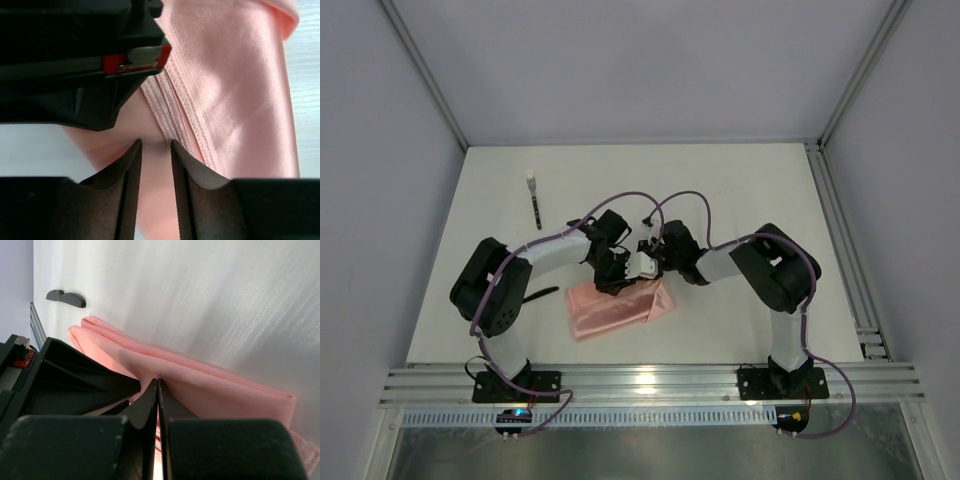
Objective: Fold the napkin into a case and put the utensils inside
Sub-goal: Smooth out the 2/3-rectangle-folded napkin at the center of the board.
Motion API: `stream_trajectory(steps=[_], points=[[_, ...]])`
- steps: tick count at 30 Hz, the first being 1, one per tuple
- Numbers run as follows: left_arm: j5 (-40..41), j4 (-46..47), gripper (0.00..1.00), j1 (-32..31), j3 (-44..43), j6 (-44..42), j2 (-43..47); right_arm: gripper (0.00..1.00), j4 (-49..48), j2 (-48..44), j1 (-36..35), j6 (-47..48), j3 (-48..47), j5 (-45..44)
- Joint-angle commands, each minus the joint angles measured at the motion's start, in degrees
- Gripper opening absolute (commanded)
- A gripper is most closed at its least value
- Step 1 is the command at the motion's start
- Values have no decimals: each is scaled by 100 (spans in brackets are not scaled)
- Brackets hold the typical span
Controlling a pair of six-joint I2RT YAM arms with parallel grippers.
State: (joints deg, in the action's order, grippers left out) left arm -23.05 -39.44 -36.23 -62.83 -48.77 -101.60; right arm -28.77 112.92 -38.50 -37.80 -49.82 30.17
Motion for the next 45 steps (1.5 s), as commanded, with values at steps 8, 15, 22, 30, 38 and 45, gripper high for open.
stream_trajectory(steps=[8,15,22,30,38,45], points=[[-376,-283,45,-130,8,622,17,4,-357,133,-8,-210,280,-284],[-420,-310,50,352,-142,1115,430,4,91,-60,-17,159,-1,-99],[-16,-179,52,942,51,1458,738,11,223,-165,-8,238,-115,-12],[635,182,51,942,587,1467,651,35,741,-437,-8,720,-581,120],[529,305,48,942,631,1458,536,41,1804,-1157,421,1398,-968,-108],[302,262,49,942,561,1389,729,41,2613,-2307,545,2118,-161,-363]])
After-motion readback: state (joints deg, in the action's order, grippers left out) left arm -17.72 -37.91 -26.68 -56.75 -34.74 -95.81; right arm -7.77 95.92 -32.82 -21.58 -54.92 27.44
